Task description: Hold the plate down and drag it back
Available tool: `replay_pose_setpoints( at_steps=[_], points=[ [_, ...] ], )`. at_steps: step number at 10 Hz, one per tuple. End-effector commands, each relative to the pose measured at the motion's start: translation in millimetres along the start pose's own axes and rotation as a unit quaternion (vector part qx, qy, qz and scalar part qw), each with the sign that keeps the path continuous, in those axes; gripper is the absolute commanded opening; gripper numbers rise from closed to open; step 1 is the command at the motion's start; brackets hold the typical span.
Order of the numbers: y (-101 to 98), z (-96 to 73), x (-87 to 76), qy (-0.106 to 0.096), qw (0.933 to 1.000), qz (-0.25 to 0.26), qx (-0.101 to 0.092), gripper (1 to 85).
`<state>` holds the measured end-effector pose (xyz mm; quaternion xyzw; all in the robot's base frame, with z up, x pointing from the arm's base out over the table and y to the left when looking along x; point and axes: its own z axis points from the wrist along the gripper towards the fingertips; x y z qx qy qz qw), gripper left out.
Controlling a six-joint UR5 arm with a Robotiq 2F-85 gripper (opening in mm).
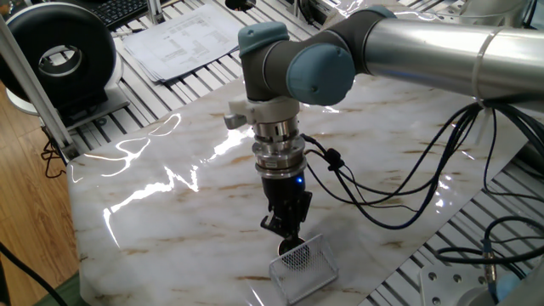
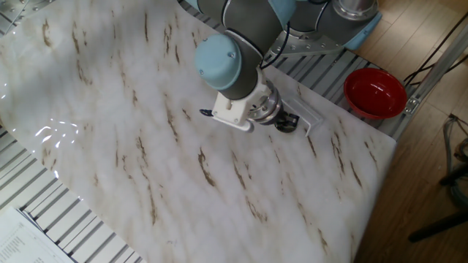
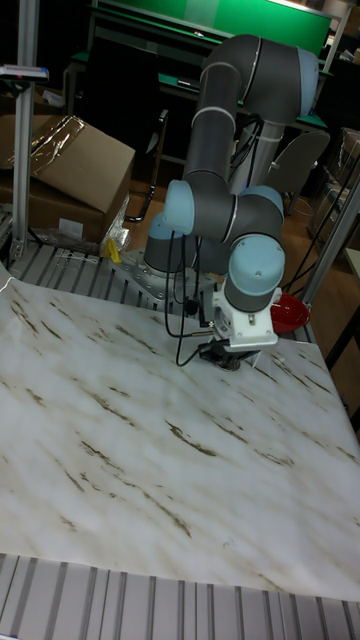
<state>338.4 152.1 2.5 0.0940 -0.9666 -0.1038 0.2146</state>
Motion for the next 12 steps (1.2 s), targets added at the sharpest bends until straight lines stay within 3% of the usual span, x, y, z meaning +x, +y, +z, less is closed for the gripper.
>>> replay_pose_setpoints(
  at_steps=[1, 3, 8, 12],
  points=[
    [-1.4, -9.9, -5.7, -0.007, 1.0, 0.001, 0.006, 1.3],
    [-5.0, -16.1, -14.1, -0.02, 0.9996, 0.0, 0.019, 1.3],
    [-32.9, -30.8, -50.6, -0.074, 0.9939, -0.03, 0.076, 1.3],
    [-44.2, -51.5, -59.2, -0.08, 0.991, -0.033, 0.102, 1.3]
  ],
)
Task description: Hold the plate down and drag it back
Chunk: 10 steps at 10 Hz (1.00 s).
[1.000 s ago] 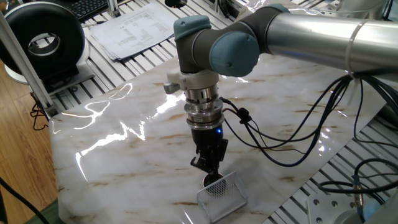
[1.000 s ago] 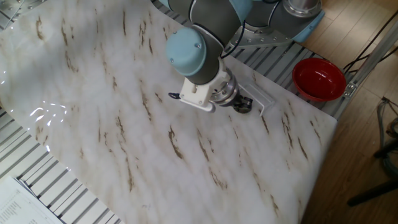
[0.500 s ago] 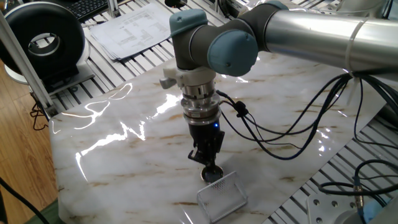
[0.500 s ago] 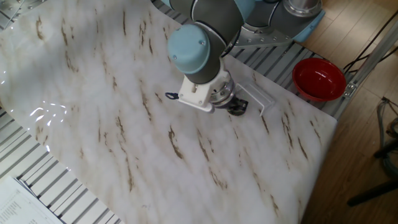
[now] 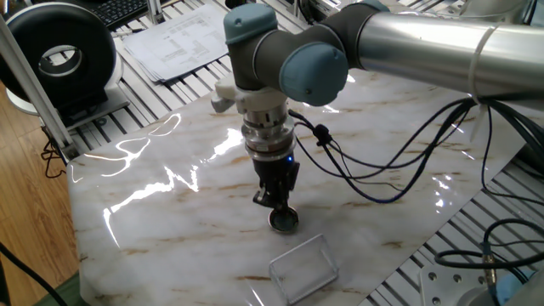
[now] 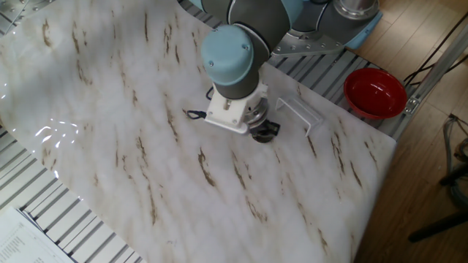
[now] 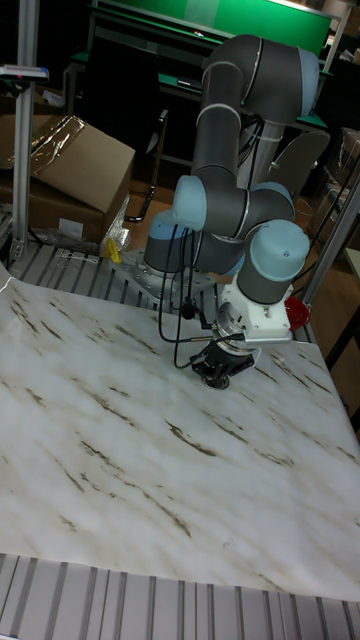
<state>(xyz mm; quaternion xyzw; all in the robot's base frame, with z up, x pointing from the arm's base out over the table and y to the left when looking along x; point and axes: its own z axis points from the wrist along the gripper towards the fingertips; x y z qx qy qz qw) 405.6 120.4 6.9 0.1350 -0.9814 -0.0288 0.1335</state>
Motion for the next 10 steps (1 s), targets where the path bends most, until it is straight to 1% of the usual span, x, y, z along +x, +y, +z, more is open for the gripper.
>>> replay_pose_setpoints(
  at_steps=[1, 2, 3, 4, 5, 6, 7, 9, 10],
  points=[
    [-10.8, -13.4, -11.7, -0.013, 0.9998, -0.002, 0.016, 1.3],
    [-11.9, -15.5, -11.8, -0.013, 0.9997, 0.002, 0.019, 1.3],
    [7.0, -17.3, 9.4, 0.026, 0.9992, 0.026, -0.015, 1.3],
    [10.4, -21.3, 31.6, 0.066, 0.997, 0.037, -0.019, 1.3],
    [20.4, -26.1, 43.4, 0.08, 0.9946, 0.056, -0.035, 1.3],
    [35.2, -26.9, 52.2, 0.08, 0.9924, 0.064, -0.068, 1.3],
    [39.0, -20.8, 57.3, 0.075, 0.9917, 0.066, -0.081, 1.3],
    [41.0, -1.2, 59.7, 0.068, 0.992, 0.066, -0.084, 1.3],
    [44.8, 6.3, 57.8, 0.062, 0.9922, 0.064, -0.087, 1.3]
  ],
)
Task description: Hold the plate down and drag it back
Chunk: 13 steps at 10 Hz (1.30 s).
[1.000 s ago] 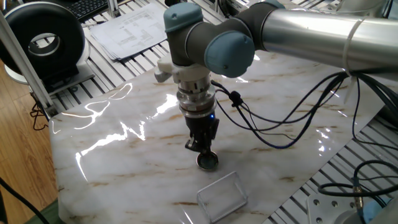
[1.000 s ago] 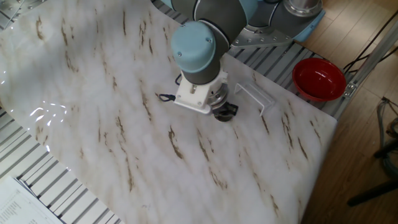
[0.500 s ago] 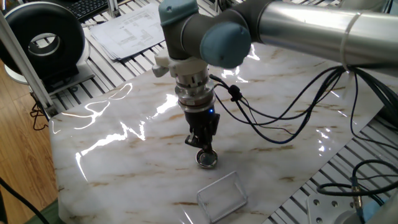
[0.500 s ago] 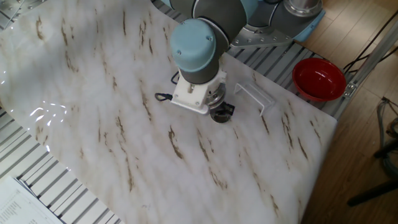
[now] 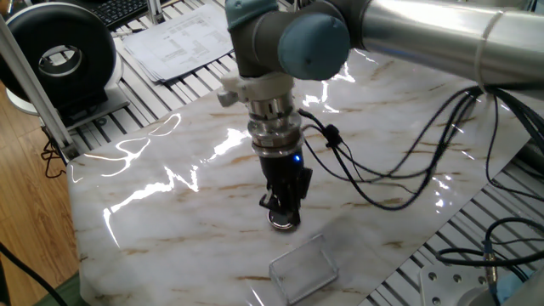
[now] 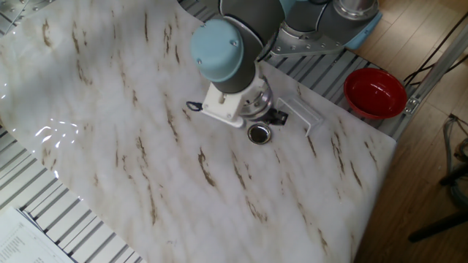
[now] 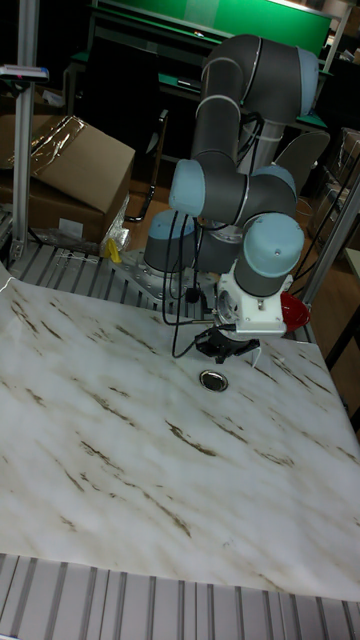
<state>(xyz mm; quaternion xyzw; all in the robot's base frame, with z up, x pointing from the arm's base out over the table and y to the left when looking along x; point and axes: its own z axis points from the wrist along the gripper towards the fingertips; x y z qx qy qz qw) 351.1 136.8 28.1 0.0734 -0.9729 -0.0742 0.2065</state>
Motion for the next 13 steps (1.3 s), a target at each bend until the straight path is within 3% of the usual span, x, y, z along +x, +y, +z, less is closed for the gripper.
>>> replay_pose_setpoints(
  at_steps=[1, 4, 7, 10, 12, 13],
  points=[
    [13.0, 19.9, 4.1, -0.005, 0.9996, 0.007, -0.026, 1.3],
    [11.1, 33.2, -0.2, -0.018, 0.9997, 0.003, -0.017, 1.3],
    [2.2, 32.2, -10.3, -0.04, 0.9992, -0.005, -0.004, 1.3],
    [3.7, 15.5, -21.7, -0.06, 0.9981, 0.012, 0.01, 1.3],
    [-12.3, 3.6, -45.4, -0.097, 0.9941, -0.01, 0.047, 1.3],
    [-21.5, -3.9, -53.6, -0.105, 0.9927, -0.021, 0.055, 1.3]
  ],
)
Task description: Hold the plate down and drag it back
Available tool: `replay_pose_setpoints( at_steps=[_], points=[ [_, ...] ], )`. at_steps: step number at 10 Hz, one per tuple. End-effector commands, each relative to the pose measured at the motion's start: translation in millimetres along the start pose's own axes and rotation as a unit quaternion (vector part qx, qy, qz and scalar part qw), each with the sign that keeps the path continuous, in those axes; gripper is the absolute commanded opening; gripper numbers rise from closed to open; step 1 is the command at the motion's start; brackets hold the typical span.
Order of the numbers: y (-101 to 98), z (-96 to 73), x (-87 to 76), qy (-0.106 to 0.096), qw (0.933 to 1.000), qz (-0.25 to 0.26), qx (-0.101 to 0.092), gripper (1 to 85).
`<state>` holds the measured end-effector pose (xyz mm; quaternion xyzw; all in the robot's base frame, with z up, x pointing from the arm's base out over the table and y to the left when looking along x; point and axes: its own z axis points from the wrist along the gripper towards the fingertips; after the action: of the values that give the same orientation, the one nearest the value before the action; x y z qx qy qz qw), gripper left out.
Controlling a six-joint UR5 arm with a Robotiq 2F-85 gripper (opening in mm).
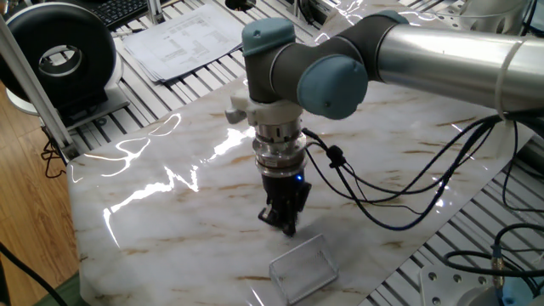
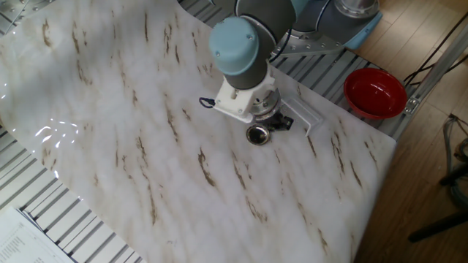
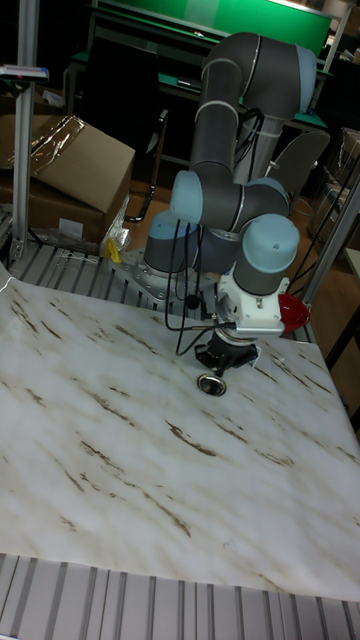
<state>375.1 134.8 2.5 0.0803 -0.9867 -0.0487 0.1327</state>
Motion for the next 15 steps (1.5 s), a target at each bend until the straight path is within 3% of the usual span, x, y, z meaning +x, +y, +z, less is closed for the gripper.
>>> replay_pose_setpoints(
  at_steps=[1, 2, 5, 7, 8, 9, 10, 11, 13, 15],
  points=[
    [-20.7, -21.6, -29.4, -0.035, 0.9989, -0.022, 0.023, 1.3],
    [-33.4, -29.4, -38.8, -0.048, 0.9975, -0.036, 0.039, 1.3],
    [-63.6, -40.8, -86.5, -0.123, 0.9848, -0.079, 0.094, 1.3],
    [-74.1, -46.9, -105.9, -0.147, 0.9754, -0.108, 0.123, 1.3],
    [-75.9, -49.2, -110.2, -0.149, 0.9731, -0.114, 0.133, 1.3],
    [-70.6, -48.9, -106.9, -0.143, 0.9762, -0.103, 0.126, 1.3],
    [-57.7, -43.9, -88.0, -0.111, 0.986, -0.076, 0.098, 1.3],
    [-54.8, -43.0, -66.4, -0.074, 0.991, -0.062, 0.093, 1.3],
    [-42.7, -46.5, -42.2, -0.043, 0.9961, -0.032, 0.07, 1.3],
    [-47.3, -56.3, -58.9, -0.086, 0.9927, -0.022, 0.082, 1.3]
  ],
)
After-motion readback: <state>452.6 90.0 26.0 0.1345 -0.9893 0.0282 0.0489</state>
